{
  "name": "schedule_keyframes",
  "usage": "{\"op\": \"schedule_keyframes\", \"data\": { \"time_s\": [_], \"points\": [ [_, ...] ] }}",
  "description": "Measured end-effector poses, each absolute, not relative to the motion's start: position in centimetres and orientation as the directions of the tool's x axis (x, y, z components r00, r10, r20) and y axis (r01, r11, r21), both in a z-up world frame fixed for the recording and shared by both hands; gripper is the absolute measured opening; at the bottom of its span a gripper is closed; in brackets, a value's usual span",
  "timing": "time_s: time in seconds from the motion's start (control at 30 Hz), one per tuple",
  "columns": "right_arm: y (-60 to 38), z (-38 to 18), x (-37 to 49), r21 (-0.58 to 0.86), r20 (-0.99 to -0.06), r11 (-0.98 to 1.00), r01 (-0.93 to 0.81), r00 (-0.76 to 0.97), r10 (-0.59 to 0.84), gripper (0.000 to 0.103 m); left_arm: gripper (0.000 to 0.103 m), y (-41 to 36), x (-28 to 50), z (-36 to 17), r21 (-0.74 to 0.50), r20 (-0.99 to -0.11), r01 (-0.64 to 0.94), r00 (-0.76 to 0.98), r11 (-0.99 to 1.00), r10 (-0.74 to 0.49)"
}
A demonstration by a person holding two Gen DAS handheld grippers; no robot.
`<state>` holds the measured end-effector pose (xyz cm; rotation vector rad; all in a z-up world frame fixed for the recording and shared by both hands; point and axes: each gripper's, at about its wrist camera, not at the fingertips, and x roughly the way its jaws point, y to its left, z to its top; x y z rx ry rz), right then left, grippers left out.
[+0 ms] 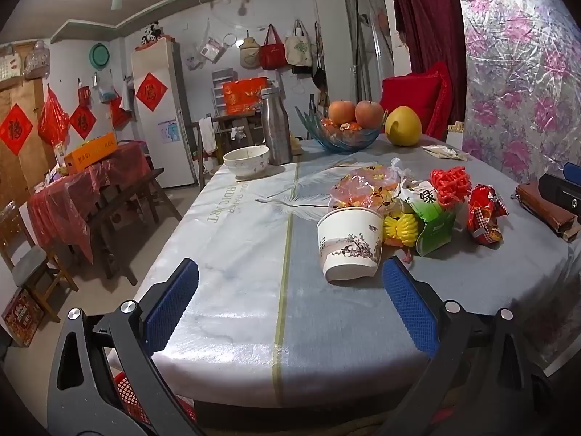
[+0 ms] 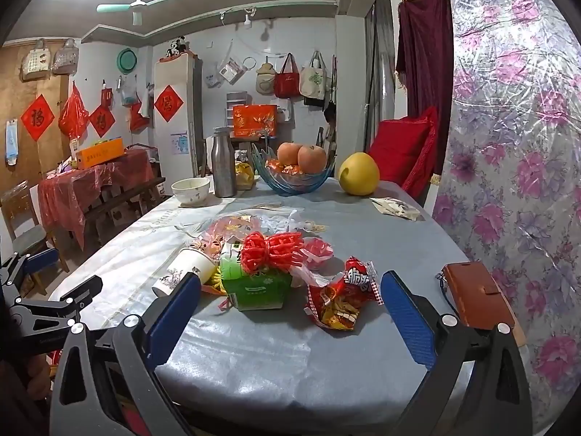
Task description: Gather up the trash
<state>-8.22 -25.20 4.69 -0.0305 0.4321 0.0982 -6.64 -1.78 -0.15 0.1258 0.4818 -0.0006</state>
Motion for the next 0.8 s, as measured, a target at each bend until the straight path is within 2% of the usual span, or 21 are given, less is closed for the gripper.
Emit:
{"op": "schedule_keyframes", "data": {
  "time_s": [0.8],
  "points": [
    [-25.06,4.41,-8.04,-0.003,-0.421,0.995,-0.102,0.902,0.091,0.097,0.097,-1.4,-6.54,-0.46,0.111,-0.473,0.03,0.881,0.993,0.026]
  ]
}}
